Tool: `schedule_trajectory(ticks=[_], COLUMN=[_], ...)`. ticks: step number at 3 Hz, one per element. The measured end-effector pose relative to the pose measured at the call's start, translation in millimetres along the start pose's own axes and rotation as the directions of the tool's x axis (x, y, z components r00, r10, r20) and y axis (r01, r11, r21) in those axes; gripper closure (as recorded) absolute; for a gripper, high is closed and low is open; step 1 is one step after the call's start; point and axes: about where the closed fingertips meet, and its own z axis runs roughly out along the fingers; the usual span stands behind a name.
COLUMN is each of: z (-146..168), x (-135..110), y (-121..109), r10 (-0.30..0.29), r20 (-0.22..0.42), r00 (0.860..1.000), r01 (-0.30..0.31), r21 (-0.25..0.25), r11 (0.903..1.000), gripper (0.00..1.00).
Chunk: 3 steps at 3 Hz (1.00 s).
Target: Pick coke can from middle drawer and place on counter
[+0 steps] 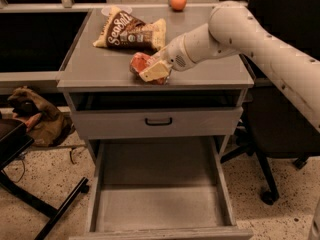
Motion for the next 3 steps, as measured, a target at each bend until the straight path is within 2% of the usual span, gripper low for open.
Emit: schedule_trajectory(ticks=[1, 3], z=[-1.5, -1.4], x=[-2.1, -2.1], y=[-0.2, -0.2], r10=[0.000, 0.000], r20=[0.000, 0.000], r00=[1.000, 1.000], r01=[0.000, 0.000], r21=[0.000, 0.000], r11=[1.0000, 1.0000], gripper=[0.81, 0.35])
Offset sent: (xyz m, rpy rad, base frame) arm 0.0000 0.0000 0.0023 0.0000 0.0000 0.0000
